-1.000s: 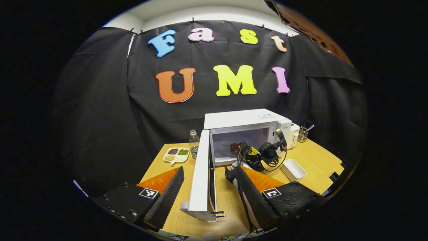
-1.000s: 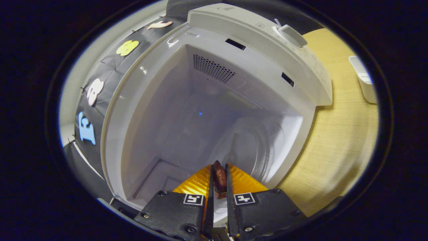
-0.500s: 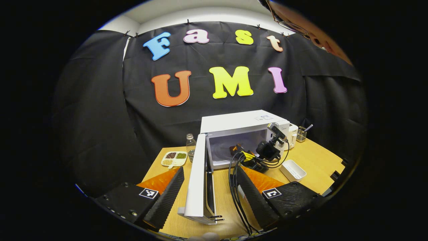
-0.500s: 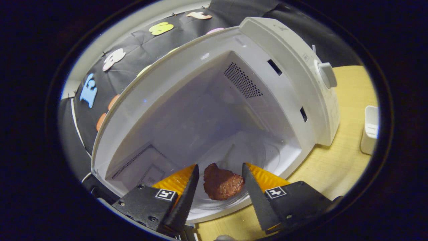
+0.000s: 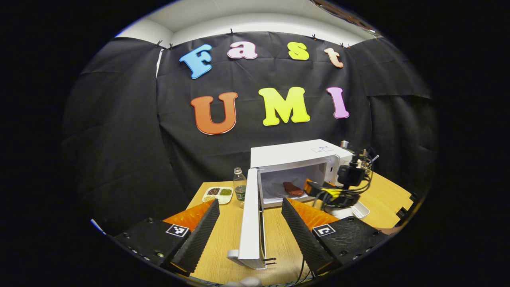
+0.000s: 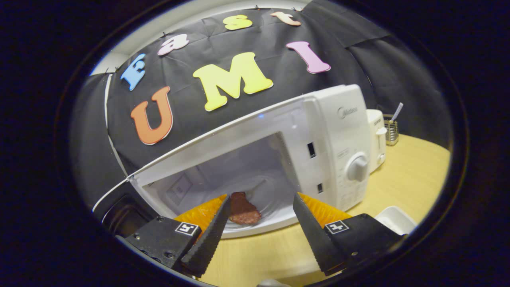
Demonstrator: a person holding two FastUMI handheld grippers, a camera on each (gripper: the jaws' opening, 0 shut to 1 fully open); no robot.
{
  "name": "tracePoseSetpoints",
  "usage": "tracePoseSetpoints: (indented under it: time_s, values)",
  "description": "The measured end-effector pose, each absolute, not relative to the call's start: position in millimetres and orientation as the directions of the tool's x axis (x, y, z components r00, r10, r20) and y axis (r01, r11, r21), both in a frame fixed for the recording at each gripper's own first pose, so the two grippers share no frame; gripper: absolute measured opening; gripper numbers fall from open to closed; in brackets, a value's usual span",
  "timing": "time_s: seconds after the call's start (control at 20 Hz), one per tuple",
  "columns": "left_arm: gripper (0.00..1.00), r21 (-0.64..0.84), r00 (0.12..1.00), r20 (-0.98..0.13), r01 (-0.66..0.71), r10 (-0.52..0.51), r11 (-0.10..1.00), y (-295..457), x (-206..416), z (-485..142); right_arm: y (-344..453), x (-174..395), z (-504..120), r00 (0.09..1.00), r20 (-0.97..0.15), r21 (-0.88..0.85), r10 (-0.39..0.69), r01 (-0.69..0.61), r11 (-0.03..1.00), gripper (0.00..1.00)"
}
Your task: Open the microwave oven with the left hand, put the food in, and close the microwave oven.
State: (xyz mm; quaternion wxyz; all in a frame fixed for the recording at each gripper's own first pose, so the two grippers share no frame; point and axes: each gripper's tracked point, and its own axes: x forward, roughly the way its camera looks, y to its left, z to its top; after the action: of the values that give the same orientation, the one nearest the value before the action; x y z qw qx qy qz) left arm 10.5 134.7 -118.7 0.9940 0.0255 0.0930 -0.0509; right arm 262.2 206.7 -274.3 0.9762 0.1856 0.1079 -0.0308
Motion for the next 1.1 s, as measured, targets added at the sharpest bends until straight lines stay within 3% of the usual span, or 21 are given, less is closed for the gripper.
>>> tracePoseSetpoints:
  time_s: [0.1, 0.15, 0.2, 0.45, 0.5, 0.55, 0.75, 0.8, 0.85, 0.9, 0.95, 1.05, 1.1]
  values:
    - [0.97, 0.012, 0.978, -0.184, 0.097, -0.093, 0.995, 141, 13, -116, 185, 227, -270, 0.958, -0.286, 0.305, 0.003, 0.088, 0.948, 1.00]
    - [0.97, 0.012, 0.981, -0.176, 0.087, -0.083, 0.996, 148, 14, -113, 172, 209, -264, 0.952, -0.305, 0.274, 0.003, 0.085, 0.958, 0.90]
    - [0.97, 0.019, 0.984, -0.164, 0.076, -0.072, 0.997, 154, 16, -110, 157, 192, -255, 0.949, -0.315, 0.242, -0.003, 0.084, 0.967, 1.00]
    - [0.97, 0.034, 0.991, -0.137, 0.010, -0.006, 0.999, 189, 22, -113, 83, 129, -197, 0.949, -0.313, 0.058, -0.045, 0.066, 0.996, 1.00]
    - [0.96, 0.037, 0.991, -0.136, -0.003, 0.008, 0.999, 197, 24, -117, 73, 120, -184, 0.951, -0.303, 0.037, -0.055, 0.070, 0.997, 0.90]
    - [0.96, 0.036, 0.990, -0.137, -0.018, 0.023, 0.999, 204, 26, -123, 63, 110, -171, 0.954, -0.292, 0.023, -0.064, 0.074, 0.997, 1.00]
    - [0.96, 0.018, 0.988, -0.146, -0.045, 0.047, 0.999, 221, 26, -141, 31, 77, -131, 0.955, -0.278, 0.088, -0.099, 0.128, 0.988, 1.00]
    - [0.96, 0.011, 0.988, -0.148, -0.046, 0.047, 0.999, 223, 24, -147, 25, 72, -127, 0.953, -0.282, 0.094, -0.109, 0.141, 0.986, 0.90]
    - [0.92, 0.006, 0.986, -0.162, -0.043, 0.044, 0.999, 225, 24, -156, 20, 66, -121, 0.953, -0.281, 0.097, -0.117, 0.149, 0.984, 0.90]
    - [0.90, 0.006, 0.984, -0.173, -0.040, 0.040, 0.999, 226, 22, -164, 15, 58, -113, 0.953, -0.275, 0.094, -0.126, 0.157, 0.983, 1.00]
    - [0.82, 0.004, 0.983, -0.181, -0.033, 0.033, 0.999, 227, 22, -172, 11, 52, -107, 0.954, -0.268, 0.085, -0.133, 0.161, 0.983, 1.00]
    - [0.56, -0.010, 0.979, -0.204, -0.008, 0.005, 1.000, 224, 19, -189, 6, 44, -99, 0.954, -0.268, 0.073, -0.138, 0.163, 0.984, 1.00]
    - [0.36, -0.009, 0.976, -0.214, -0.032, 0.030, 0.999, 232, 19, -198, 5, 41, -98, 0.953, -0.272, 0.077, -0.136, 0.163, 0.984, 0.90]
